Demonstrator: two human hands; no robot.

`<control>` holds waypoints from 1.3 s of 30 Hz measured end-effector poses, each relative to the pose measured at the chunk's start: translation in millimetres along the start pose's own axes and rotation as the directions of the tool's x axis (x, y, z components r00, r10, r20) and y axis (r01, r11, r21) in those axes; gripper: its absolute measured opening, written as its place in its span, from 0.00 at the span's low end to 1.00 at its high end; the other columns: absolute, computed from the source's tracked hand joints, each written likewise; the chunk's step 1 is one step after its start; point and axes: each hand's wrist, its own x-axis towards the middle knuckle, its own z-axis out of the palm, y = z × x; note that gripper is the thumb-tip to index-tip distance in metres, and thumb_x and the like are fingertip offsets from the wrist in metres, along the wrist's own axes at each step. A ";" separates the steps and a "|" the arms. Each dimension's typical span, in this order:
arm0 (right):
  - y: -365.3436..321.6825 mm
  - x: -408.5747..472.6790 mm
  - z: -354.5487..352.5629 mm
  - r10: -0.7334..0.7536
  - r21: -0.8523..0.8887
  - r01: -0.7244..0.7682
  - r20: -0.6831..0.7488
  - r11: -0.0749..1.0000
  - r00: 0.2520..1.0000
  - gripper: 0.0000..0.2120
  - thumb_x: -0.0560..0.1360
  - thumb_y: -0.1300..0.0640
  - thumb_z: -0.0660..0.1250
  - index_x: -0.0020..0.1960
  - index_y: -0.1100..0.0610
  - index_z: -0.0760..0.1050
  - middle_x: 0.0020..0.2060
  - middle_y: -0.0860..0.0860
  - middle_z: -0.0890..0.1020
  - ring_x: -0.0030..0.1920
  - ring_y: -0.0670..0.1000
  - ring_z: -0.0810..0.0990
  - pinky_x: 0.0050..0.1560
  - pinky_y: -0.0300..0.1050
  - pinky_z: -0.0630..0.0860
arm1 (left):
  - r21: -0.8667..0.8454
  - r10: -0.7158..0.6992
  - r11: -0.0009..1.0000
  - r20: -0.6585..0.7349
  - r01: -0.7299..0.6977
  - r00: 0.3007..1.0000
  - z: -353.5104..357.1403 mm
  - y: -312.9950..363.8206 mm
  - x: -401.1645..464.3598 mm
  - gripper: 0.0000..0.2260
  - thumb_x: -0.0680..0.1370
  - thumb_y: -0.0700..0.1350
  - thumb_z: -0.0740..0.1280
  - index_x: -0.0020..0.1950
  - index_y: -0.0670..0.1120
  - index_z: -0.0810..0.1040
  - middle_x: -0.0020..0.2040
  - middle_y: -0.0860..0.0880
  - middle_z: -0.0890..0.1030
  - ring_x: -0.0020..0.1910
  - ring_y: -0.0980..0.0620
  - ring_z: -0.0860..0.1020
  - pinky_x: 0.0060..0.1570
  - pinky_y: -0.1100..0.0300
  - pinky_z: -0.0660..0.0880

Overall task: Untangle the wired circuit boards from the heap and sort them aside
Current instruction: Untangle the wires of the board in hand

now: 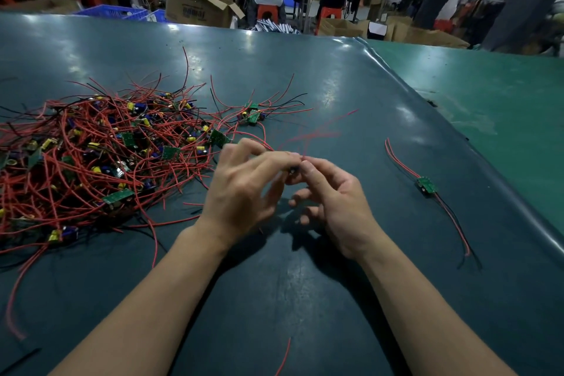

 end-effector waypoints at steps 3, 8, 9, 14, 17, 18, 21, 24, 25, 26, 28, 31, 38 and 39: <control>-1.2 1.3 -4.3 -0.040 -0.019 0.038 -0.103 0.999 0.994 0.06 0.76 0.54 0.68 0.48 0.56 0.81 0.39 0.52 0.83 0.30 0.48 0.79 0.23 0.38 0.72 | -0.114 -0.027 0.993 0.072 0.036 0.997 1.5 1.7 -0.3 0.11 0.74 0.35 0.71 0.56 0.41 0.83 0.51 0.50 0.84 0.42 0.43 0.76 0.44 0.47 0.75; -3.2 2.7 -8.2 -0.042 -0.030 0.039 -0.123 0.999 0.992 0.02 0.76 0.60 0.69 0.49 0.57 0.80 0.38 0.52 0.85 0.30 0.49 0.81 0.23 0.37 0.72 | -0.200 -0.028 0.979 0.105 0.049 0.994 4.4 2.1 -2.5 0.12 0.74 0.33 0.72 0.56 0.40 0.83 0.50 0.49 0.84 0.45 0.43 0.77 0.47 0.52 0.77; -2.5 2.9 -7.3 -0.047 -0.035 0.043 -0.139 0.998 0.989 0.01 0.77 0.61 0.69 0.47 0.57 0.79 0.37 0.52 0.85 0.29 0.49 0.81 0.23 0.37 0.72 | -0.203 -0.041 0.977 0.097 0.060 0.994 5.7 3.6 -2.8 0.12 0.73 0.33 0.73 0.56 0.40 0.83 0.52 0.48 0.84 0.48 0.43 0.78 0.50 0.53 0.76; -1.8 5.8 -8.3 -0.050 0.001 0.051 -0.221 0.999 0.974 0.02 0.77 0.63 0.68 0.45 0.60 0.77 0.35 0.53 0.84 0.27 0.48 0.80 0.22 0.36 0.71 | -0.287 -0.292 0.917 -0.006 0.278 0.956 7.0 5.6 -4.8 0.03 0.74 0.41 0.72 0.44 0.42 0.80 0.43 0.50 0.78 0.41 0.51 0.76 0.40 0.62 0.71; -1.4 5.0 -8.5 -0.048 0.012 0.051 -0.198 0.999 0.979 0.02 0.76 0.65 0.68 0.45 0.61 0.78 0.33 0.53 0.84 0.28 0.48 0.80 0.24 0.36 0.73 | -0.348 -0.407 0.816 0.220 0.461 0.886 9.7 5.3 -9.0 0.09 0.73 0.51 0.72 0.46 0.47 0.81 0.39 0.55 0.79 0.34 0.55 0.76 0.35 0.65 0.70; -1.1 4.3 -9.0 -0.051 0.016 0.054 -0.183 0.998 0.982 0.02 0.76 0.66 0.68 0.46 0.61 0.78 0.33 0.53 0.84 0.29 0.48 0.81 0.25 0.36 0.74 | -0.359 -0.412 0.800 0.255 0.481 0.875 10.6 5.3 -10.0 0.09 0.73 0.51 0.72 0.48 0.47 0.81 0.40 0.56 0.80 0.33 0.55 0.76 0.34 0.67 0.71; -1.9 3.2 -11.2 -0.039 0.052 0.046 -0.135 0.998 0.990 0.02 0.75 0.67 0.68 0.47 0.63 0.79 0.35 0.55 0.84 0.31 0.50 0.82 0.28 0.37 0.76 | -0.395 -0.450 0.765 0.236 0.508 0.861 12.1 2.7 -10.0 0.05 0.76 0.42 0.72 0.51 0.48 0.81 0.41 0.56 0.81 0.34 0.55 0.77 0.33 0.63 0.73; -1.0 3.6 -10.5 -0.025 0.093 0.032 -0.082 0.995 0.996 0.06 0.73 0.71 0.68 0.47 0.63 0.79 0.37 0.55 0.85 0.33 0.50 0.83 0.33 0.37 0.78 | -0.475 -0.514 0.667 0.266 0.575 0.816 11.2 0.0 -9.7 0.05 0.76 0.41 0.71 0.51 0.48 0.81 0.42 0.52 0.83 0.36 0.49 0.79 0.36 0.55 0.78; 0.3 3.8 -9.9 -0.026 0.093 0.032 -0.065 0.995 0.998 0.08 0.72 0.73 0.68 0.48 0.64 0.80 0.38 0.55 0.85 0.35 0.50 0.83 0.36 0.37 0.79 | -0.495 -0.527 0.640 0.273 0.587 0.805 10.6 0.4 -9.4 0.05 0.76 0.41 0.72 0.50 0.48 0.82 0.41 0.50 0.84 0.36 0.47 0.80 0.36 0.54 0.78; 1.7 3.8 -9.0 -0.028 0.075 0.032 -0.050 0.997 0.998 0.10 0.71 0.75 0.68 0.50 0.64 0.80 0.39 0.55 0.85 0.36 0.49 0.84 0.39 0.38 0.80 | -0.510 -0.543 0.618 0.273 0.598 0.794 10.2 0.8 -8.7 0.04 0.75 0.40 0.72 0.48 0.48 0.82 0.39 0.48 0.84 0.35 0.45 0.80 0.36 0.54 0.78; 3.9 4.0 -7.6 -0.023 0.013 0.024 -0.041 1.000 0.999 0.12 0.71 0.76 0.68 0.52 0.65 0.79 0.42 0.56 0.85 0.38 0.50 0.83 0.42 0.39 0.80 | -0.531 -0.579 0.584 0.258 0.614 0.774 10.3 0.3 -7.1 0.04 0.75 0.39 0.73 0.45 0.48 0.82 0.36 0.49 0.83 0.33 0.47 0.81 0.34 0.58 0.78; 3.8 5.4 -7.5 0.016 0.014 -0.014 -0.078 1.000 0.997 0.07 0.73 0.72 0.69 0.47 0.63 0.80 0.38 0.56 0.84 0.34 0.51 0.82 0.38 0.38 0.80 | -0.537 -0.661 0.543 0.201 0.646 0.723 11.2 -4.1 -4.4 0.02 0.76 0.39 0.72 0.44 0.45 0.82 0.33 0.54 0.82 0.30 0.57 0.80 0.33 0.65 0.76; 1.6 2.4 -7.4 0.031 -0.066 -0.033 -0.020 0.997 0.999 0.03 0.76 0.64 0.69 0.48 0.61 0.80 0.34 0.53 0.84 0.30 0.47 0.80 0.31 0.36 0.76 | -0.602 -0.701 0.320 0.368 0.731 0.610 8.5 -4.0 -5.6 0.02 0.76 0.37 0.71 0.44 0.42 0.82 0.32 0.49 0.84 0.25 0.52 0.79 0.28 0.63 0.77; 1.1 2.5 -7.7 0.040 -0.047 -0.041 -0.033 0.998 0.999 0.02 0.76 0.64 0.68 0.47 0.61 0.80 0.33 0.53 0.83 0.30 0.47 0.80 0.30 0.36 0.76 | -0.611 -0.688 0.309 0.385 0.729 0.615 7.7 -3.2 -5.6 0.01 0.76 0.38 0.71 0.44 0.43 0.82 0.33 0.48 0.84 0.26 0.52 0.80 0.29 0.63 0.77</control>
